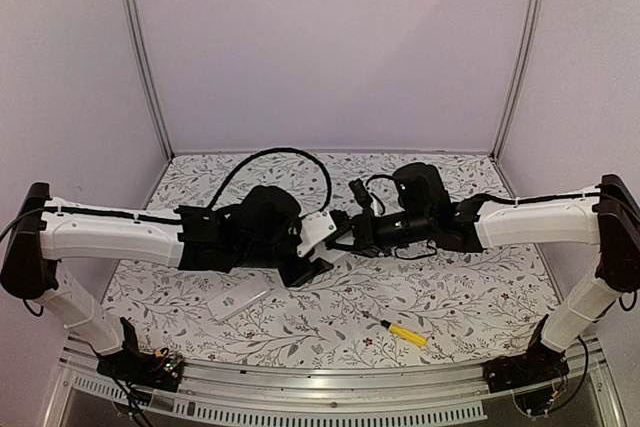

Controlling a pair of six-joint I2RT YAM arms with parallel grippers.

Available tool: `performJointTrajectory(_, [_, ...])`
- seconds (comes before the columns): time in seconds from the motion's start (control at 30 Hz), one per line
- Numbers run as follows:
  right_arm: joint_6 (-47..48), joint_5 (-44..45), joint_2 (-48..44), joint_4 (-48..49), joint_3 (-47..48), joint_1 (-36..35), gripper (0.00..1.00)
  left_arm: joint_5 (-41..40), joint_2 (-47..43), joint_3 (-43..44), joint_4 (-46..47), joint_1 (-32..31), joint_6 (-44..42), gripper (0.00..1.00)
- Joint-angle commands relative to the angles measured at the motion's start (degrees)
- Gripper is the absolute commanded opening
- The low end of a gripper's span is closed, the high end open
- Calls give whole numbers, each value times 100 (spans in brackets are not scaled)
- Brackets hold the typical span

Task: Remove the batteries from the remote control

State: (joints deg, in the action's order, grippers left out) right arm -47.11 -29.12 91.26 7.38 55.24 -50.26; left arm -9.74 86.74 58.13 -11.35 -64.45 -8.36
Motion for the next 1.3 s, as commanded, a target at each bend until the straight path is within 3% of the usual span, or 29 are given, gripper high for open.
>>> performJointTrajectory(0.0, [48, 598, -358, 198, -243, -21, 0, 80, -96, 161, 9, 22, 164, 67])
performJointTrajectory(0.13, [117, 1164, -793, 477, -489, 8, 0, 897, -506, 208, 193, 369, 460, 81])
performJointTrajectory(0.23, [123, 1491, -1090, 829, -768, 57, 0, 1698, -825, 200, 453, 773, 810, 86])
performJointTrajectory(0.33, [155, 1734, -1429, 1178, -1017, 77, 0, 2170, -1097, 59, 825, 1239, 1549, 88])
performJointTrajectory(0.43, [246, 1846, -1707, 1480, -1155, 78, 0, 2782, -1310, -177, 1344, 1731, 2300, 99])
performJointTrajectory(0.6, [646, 1887, -1943, 2076, -1158, 78, 0, 4241, -1117, 32, 1429, 2413, 2618, 100])
performJointTrajectory(0.8, [913, 1753, -1736, 2901, -955, 78, 0, 5907, -711, -27, 2055, 2560, 2759, 96])
performJointTrajectory(1.07, [1048, 1112, -1036, 3205, -509, 56, 0, 5984, -820, -480, 2200, 2577, 2925, 95])
performJointTrajectory(1.27, [1080, 1016, -892, 3182, -435, 56, 0, 6144, -792, -537, 2450, 2731, 3208, 86])
